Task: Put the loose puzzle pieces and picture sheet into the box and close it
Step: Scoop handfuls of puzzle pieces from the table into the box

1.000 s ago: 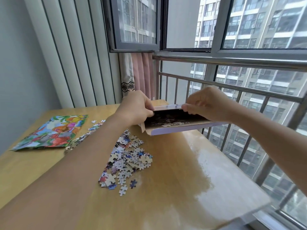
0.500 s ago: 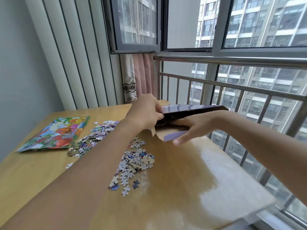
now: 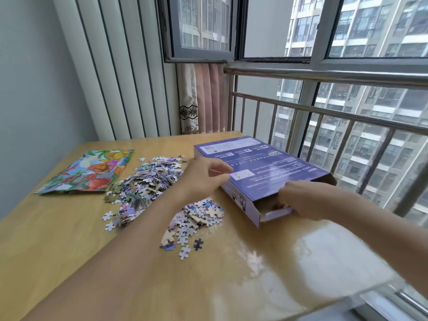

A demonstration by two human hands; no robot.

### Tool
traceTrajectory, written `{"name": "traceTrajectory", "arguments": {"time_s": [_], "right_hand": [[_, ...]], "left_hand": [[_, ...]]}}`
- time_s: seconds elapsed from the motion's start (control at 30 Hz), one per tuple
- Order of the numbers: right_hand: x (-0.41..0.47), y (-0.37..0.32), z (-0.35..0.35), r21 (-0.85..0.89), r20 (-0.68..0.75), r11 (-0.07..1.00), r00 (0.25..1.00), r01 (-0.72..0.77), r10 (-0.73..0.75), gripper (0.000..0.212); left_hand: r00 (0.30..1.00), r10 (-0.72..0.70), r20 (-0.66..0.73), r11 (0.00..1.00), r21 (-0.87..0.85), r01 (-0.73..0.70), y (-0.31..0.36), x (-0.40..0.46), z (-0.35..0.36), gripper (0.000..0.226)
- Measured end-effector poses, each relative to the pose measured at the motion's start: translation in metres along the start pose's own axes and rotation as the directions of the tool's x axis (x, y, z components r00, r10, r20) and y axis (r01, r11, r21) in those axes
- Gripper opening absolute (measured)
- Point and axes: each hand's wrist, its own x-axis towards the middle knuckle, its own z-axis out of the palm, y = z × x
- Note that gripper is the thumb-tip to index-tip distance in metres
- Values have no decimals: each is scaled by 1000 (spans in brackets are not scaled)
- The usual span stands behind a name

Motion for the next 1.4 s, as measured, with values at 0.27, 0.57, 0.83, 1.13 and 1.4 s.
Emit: {"name": "traceTrajectory", "arguments": {"time_s": [0.27, 0.57, 0.83, 1.13, 1.4], "right_hand": [[5, -36, -3, 6, 126, 997, 989, 74, -74, 6], [54, -132, -50, 658, -157, 734, 984, 170, -87, 105], [85, -154, -36, 719, 87, 689, 996, -89, 38, 140], [103, -179, -41, 671, -14, 741, 1000, -3, 17, 116], [112, -176, -36, 689, -162, 717, 987, 104, 13, 63]], "left_hand": [[958, -130, -255, 991, 8, 136, -67, -31, -42, 13], [927, 86, -364, 918, 390, 67, -99, -62, -50, 31], [924, -244, -296, 792, 489, 365, -127, -78, -54, 61], [911, -248, -329, 861, 357, 363, -145, -75, -48, 52], [909, -196, -368, 902, 296, 315, -147, -69, -46, 50]]}}
